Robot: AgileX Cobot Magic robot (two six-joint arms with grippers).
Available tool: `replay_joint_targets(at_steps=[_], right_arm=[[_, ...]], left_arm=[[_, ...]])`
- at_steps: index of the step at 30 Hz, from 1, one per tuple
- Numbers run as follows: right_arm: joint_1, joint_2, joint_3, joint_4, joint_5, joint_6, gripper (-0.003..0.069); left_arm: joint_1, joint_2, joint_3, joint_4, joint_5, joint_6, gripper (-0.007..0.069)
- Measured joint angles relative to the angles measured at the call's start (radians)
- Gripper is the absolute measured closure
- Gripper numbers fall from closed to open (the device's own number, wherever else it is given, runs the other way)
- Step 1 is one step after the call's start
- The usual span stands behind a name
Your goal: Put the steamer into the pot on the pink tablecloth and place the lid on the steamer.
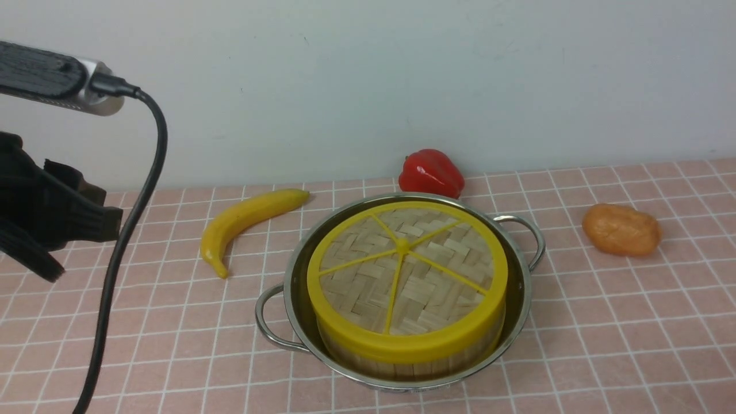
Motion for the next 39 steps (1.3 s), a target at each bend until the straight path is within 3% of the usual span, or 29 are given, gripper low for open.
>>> replay_joint_targets(at_steps=[13,17,21,24,27,34,39], right_arm=[[0.0,0.0,0.0,0.0,0.0,0.0,0.0419],[0.0,0.0,0.0,0.0,0.001,0.0,0.0419],[0.0,0.0,0.0,0.0,0.001,0.0,0.0419],[0.0,0.0,0.0,0.0,0.001,0.0,0.0419],[0.0,0.0,0.0,0.0,0.001,0.001,0.0419],[0.0,0.0,0.0,0.0,0.001,0.016,0.0419],[0.0,0.0,0.0,0.0,0.001,0.018,0.0419]], left_arm=[[0.004,-0.003,0.0,0.015,-0.002,0.004,0.0382],[0.01,-0.082,0.046,0.025,-0.081,0.006,0.0382],[0.01,-0.271,0.196,0.033,-0.283,0.026,0.0382],[0.013,-0.52,0.419,0.02,-0.485,0.027,0.0382],[0.032,-0.682,0.6,-0.016,-0.587,0.002,0.0382],[0.123,-0.906,0.916,-0.071,-0.615,-0.06,0.0382],[0.159,-1.006,1.007,-0.076,-0.564,-0.09,0.0382]])
